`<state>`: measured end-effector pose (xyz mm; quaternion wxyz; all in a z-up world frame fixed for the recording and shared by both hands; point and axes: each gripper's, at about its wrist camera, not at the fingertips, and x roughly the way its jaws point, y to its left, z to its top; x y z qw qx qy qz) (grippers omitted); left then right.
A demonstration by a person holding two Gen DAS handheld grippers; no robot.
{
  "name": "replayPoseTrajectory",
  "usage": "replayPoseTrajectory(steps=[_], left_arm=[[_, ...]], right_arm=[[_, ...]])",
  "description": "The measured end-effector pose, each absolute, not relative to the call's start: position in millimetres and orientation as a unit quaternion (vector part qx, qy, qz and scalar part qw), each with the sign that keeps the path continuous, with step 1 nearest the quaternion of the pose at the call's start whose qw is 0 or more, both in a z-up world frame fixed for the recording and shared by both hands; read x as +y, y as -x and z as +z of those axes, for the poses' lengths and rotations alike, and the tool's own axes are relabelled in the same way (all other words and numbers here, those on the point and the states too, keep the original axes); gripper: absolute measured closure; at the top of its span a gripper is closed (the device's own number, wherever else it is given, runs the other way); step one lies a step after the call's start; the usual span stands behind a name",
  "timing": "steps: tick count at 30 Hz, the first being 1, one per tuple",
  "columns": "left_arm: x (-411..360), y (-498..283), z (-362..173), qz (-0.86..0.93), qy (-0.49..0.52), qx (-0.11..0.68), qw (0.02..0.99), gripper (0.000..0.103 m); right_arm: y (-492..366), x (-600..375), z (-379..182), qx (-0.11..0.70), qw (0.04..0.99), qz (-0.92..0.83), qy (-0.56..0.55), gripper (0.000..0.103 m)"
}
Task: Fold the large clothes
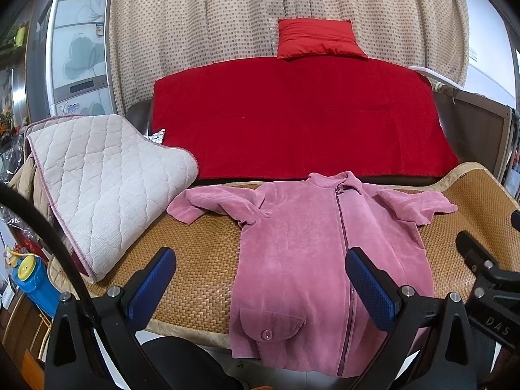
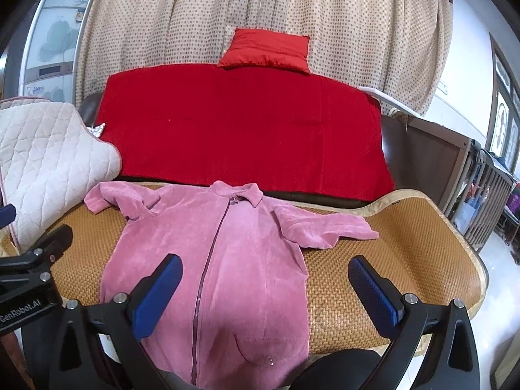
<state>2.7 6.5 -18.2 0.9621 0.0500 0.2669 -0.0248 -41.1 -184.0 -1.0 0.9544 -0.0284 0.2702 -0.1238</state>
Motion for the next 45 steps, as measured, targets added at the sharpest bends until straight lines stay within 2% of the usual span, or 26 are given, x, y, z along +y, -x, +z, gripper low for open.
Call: replayPoseTrajectory(steps=[20,45], left_arm=[[4.1,3.5,-9.8,-0.027,-0.052,0.258,0.964,0.0],[-3.7,-30.1,-30.5,-0.027,-0.055,0.285,0.957,0.0]], right_arm=[[49.0,-192.4,17.2,0.246,0.96,-0.132,0.016,0.0],[16.6,-203.6,-5.1,0.278,0.95,-0.139,0.018,0.0]])
